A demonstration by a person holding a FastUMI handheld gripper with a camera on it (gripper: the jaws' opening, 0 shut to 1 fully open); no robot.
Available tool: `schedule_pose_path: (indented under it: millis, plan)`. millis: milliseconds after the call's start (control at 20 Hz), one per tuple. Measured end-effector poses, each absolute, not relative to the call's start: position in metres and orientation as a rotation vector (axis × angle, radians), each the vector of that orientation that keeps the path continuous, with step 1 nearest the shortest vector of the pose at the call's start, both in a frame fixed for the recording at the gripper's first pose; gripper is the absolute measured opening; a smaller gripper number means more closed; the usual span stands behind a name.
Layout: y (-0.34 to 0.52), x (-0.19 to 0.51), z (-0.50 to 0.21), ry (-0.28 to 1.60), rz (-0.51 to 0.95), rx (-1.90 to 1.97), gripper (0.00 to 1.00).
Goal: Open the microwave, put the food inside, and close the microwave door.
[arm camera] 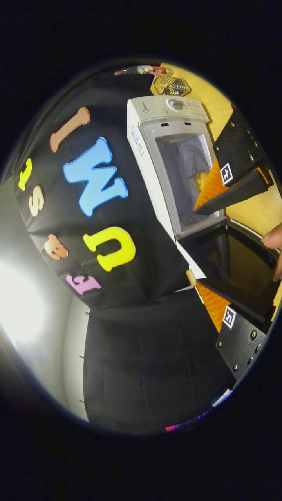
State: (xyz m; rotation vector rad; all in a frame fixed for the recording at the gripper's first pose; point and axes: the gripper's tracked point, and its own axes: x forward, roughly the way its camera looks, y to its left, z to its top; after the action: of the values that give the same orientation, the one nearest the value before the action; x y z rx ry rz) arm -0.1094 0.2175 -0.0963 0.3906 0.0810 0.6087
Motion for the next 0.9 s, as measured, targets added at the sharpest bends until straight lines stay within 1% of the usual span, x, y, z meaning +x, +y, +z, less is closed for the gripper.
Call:
schedule_pose_path:
  millis: [300, 450, 550, 650, 750, 800, 900]
  plan:
    - [0.253, -0.195, -0.068, -0.019, 0.745, 0.287, 0.96]
    - [0.275, -0.233, -0.058, -0.106, 0.813, 0.21, 0.96]
    - [0.298, -0.26, -0.056, -0.172, 0.887, 0.162, 0.96]
    - [0.323, -0.285, -0.074, -0.167, 0.977, 0.125, 0.96]
    - [0.351, -0.306, -0.1, -0.117, 1.067, 0.096, 0.96]
    - [0.359, -0.309, -0.111, -0.09, 1.087, 0.071, 0.96]
    - [0.369, -0.31, -0.134, -0.059, 1.095, 0.008, 0.9]
